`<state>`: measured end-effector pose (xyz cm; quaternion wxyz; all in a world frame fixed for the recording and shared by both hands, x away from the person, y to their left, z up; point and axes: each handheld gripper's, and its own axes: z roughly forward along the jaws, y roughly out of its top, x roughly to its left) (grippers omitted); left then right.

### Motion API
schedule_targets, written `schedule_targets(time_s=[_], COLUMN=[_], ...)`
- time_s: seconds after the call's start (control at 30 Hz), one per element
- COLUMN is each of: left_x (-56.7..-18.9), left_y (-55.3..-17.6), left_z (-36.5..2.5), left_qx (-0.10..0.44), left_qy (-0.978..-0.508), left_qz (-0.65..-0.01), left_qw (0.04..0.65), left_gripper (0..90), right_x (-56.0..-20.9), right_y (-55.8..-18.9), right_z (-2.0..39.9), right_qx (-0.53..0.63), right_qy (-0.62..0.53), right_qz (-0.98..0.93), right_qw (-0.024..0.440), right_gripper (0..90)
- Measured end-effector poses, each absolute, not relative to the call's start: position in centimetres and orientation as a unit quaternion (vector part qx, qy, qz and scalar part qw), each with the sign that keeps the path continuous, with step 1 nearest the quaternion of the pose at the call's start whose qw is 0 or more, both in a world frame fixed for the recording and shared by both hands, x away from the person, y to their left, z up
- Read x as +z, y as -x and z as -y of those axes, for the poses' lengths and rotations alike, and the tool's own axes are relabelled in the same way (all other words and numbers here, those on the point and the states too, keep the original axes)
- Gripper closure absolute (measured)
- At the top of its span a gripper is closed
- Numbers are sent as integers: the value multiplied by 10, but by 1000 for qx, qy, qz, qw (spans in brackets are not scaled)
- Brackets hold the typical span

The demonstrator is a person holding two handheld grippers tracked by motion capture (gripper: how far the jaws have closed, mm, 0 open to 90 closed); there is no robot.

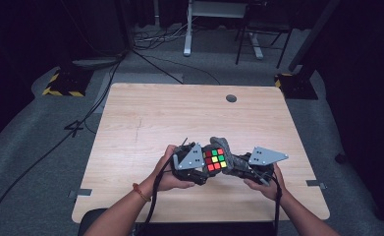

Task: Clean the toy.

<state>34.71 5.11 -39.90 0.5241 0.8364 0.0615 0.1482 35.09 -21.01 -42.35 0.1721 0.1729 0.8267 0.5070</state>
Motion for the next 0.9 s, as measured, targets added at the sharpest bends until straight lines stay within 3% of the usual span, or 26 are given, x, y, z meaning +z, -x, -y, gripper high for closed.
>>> schedule_targets(time_s=[0.27,0.63,0.9], left_x=[-398,-413,-420], left_y=[-350,-360,-372], left_z=[-58,-57,-71], left_qx=[165,165,160], left_qy=[-840,-863,-880], left_qz=[-63,-76,-105], left_qw=[512,471,434], left_gripper=[332,333,332], right_x=[-443,-412,-408], right_y=[-352,-346,-353], right_z=[192,220,229], right_qx=[454,550,524], right_qy=[-159,-159,-166], right_qz=[-865,-808,-820], right_qw=[141,139,162], right_gripper=[728,726,721])
